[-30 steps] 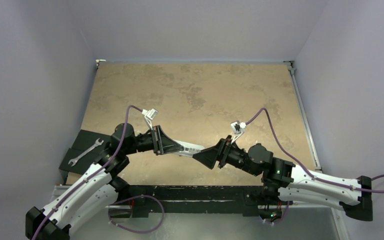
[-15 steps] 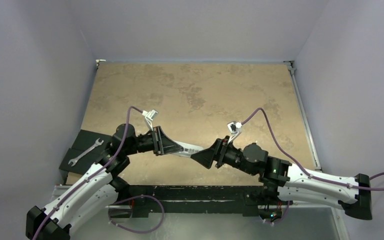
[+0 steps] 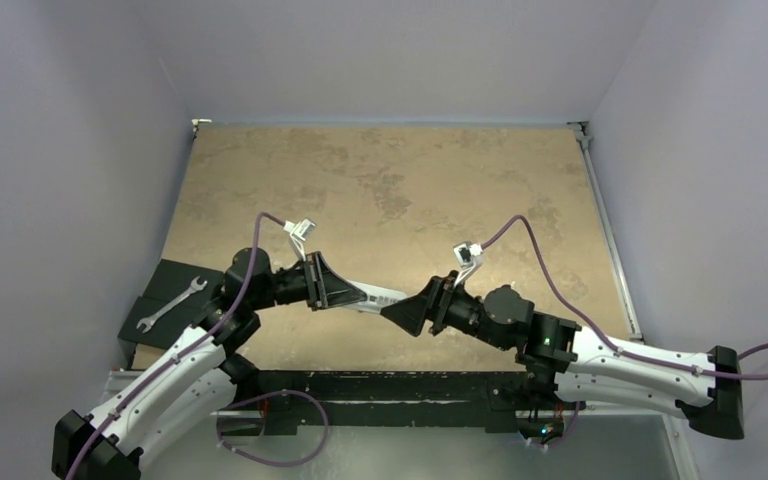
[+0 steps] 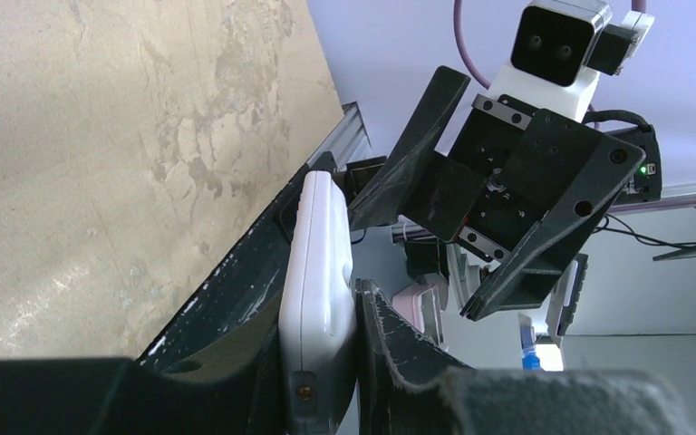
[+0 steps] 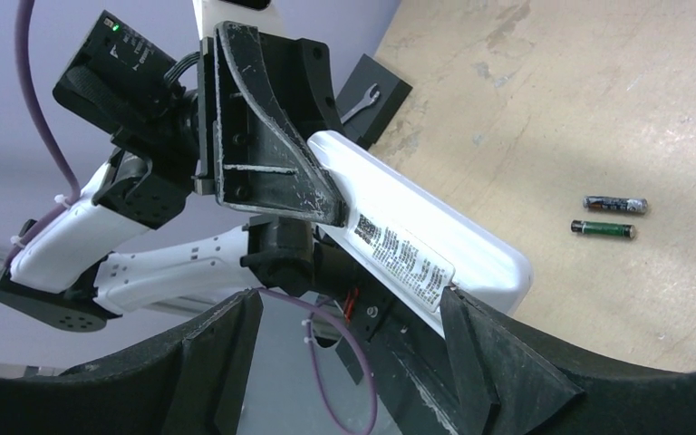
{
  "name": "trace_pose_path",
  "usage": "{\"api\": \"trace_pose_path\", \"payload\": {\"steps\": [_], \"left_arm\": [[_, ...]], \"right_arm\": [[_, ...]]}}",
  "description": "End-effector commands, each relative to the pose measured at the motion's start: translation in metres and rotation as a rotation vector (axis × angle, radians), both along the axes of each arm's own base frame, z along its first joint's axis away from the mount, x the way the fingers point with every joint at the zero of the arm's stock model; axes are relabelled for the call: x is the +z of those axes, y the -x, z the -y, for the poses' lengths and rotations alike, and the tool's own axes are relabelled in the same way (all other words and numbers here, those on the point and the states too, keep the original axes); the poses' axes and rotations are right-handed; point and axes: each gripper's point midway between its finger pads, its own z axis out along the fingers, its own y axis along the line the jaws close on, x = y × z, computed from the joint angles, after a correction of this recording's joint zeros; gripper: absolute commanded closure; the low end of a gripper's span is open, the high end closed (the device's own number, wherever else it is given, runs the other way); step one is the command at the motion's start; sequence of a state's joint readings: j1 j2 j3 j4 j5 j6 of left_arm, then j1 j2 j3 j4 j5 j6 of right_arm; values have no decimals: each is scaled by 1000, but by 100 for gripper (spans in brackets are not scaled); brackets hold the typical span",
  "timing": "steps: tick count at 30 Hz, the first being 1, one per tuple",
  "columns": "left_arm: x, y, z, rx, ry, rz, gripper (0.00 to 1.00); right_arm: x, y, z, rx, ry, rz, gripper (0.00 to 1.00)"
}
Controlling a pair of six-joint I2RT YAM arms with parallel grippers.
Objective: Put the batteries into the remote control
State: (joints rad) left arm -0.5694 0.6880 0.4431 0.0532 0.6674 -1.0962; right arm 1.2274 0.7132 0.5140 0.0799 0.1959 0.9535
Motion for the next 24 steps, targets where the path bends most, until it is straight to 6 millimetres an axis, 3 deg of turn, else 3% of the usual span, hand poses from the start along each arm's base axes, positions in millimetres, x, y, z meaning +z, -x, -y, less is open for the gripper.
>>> {"api": "trace_pose_path", "payload": {"steps": [1, 24], "left_arm": [[33, 12, 6, -83, 117, 72, 100], [31, 13, 6, -84, 125, 54, 100]], "right_arm": [[23, 3, -7, 28, -93, 28, 20], [41, 19, -1, 102, -208, 74, 21]]}}
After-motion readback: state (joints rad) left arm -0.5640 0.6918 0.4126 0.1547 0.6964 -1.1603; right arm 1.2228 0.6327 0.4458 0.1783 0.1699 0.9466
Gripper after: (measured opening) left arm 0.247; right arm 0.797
